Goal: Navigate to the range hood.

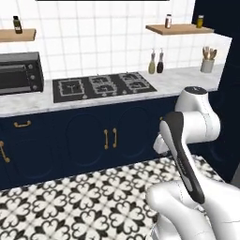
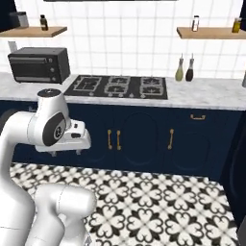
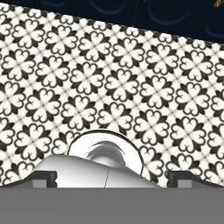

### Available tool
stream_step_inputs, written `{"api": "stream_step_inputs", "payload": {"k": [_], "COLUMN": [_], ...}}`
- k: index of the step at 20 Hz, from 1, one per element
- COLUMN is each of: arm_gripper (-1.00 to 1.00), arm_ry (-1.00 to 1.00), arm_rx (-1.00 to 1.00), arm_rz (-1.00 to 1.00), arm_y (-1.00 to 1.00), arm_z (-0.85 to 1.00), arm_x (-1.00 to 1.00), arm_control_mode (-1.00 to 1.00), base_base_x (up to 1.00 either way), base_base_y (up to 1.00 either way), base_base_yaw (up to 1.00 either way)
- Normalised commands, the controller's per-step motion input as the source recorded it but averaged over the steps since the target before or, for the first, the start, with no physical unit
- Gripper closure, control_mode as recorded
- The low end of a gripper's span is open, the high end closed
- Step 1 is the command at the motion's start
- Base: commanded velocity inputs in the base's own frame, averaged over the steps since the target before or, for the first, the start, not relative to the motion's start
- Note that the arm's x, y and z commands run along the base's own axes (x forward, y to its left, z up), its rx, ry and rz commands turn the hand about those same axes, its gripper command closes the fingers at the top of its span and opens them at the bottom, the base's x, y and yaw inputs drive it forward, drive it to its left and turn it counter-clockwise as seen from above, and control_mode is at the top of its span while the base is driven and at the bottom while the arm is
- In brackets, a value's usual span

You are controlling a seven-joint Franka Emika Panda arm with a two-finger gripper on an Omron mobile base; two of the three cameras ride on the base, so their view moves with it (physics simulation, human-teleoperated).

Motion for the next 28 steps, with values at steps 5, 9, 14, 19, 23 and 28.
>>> {"api": "stream_step_inputs", "payload": {"k": [5,9,14,19,23,28], "arm_gripper": [-1.00,-1.00,-1.00,-1.00,-1.00,-1.00], "arm_ry": [0.00,0.00,0.00,0.00,0.00,0.00], "arm_rx": [0.00,0.00,0.00,0.00,0.00,0.00], "arm_rz": [0.00,0.00,0.00,0.00,0.00,0.00], "arm_y": [0.00,0.00,0.00,0.00,0.00,0.00], "arm_z": [0.00,0.00,0.00,0.00,0.00,0.00], "arm_x": [0.00,0.00,0.00,0.00,0.00,0.00], "arm_control_mode": [1.00,1.00,1.00,1.00,1.00,1.00], "base_base_x": [1.00,1.00,1.00,0.94,0.71,0.46], "base_base_y": [0.30,0.30,0.25,0.23,0.20,0.18], "base_base_yaw": [0.00,0.00,0.00,0.00,0.00,0.00]}}
